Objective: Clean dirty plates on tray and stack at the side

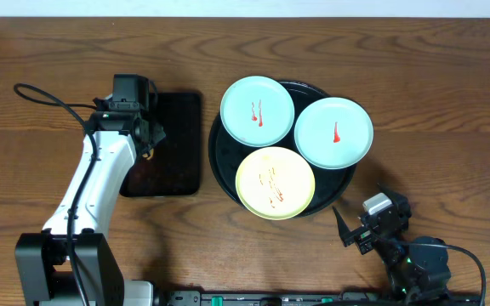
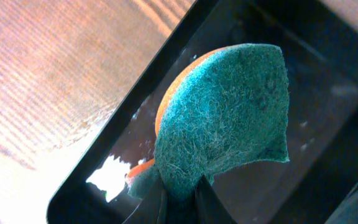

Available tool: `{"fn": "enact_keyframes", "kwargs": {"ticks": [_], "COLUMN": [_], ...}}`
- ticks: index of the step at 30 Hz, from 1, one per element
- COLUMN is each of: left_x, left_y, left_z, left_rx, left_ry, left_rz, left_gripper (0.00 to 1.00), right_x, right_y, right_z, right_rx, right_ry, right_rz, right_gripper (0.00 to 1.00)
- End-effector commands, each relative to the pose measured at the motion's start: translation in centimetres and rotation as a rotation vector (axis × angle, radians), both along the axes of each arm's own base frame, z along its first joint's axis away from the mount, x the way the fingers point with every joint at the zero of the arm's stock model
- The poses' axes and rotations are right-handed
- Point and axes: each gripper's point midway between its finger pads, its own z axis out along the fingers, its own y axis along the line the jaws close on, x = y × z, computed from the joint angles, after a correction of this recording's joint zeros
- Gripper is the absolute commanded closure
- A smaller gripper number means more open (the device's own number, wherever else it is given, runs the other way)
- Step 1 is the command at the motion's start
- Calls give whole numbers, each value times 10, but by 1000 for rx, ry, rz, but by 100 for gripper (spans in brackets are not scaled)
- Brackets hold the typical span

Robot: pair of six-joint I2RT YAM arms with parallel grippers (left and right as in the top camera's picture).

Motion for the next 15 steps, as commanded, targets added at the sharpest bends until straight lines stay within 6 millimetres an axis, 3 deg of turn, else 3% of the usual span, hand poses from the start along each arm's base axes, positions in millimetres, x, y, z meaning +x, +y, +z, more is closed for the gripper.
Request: {"fn": "enact_keyframes", "kwargs": {"ticks": [1, 8, 15], "left_x": [-4, -5, -8], "left_y": [1, 0, 0], "left_z": [-3, -4, -4], "left_rx": [17, 16, 16], "left_ry": [31, 35, 45], "left_rz": [-31, -34, -34], "left_gripper": [93, 93, 93], "right_x": [-2, -11, -20], "right_y": [4, 20, 33], "right_z": [0, -1, 1], "right_rx": [79, 587, 805], "right_ry": [36, 332, 495], "right_rz": [4, -68, -66], "right_gripper": [1, 1, 1]}}
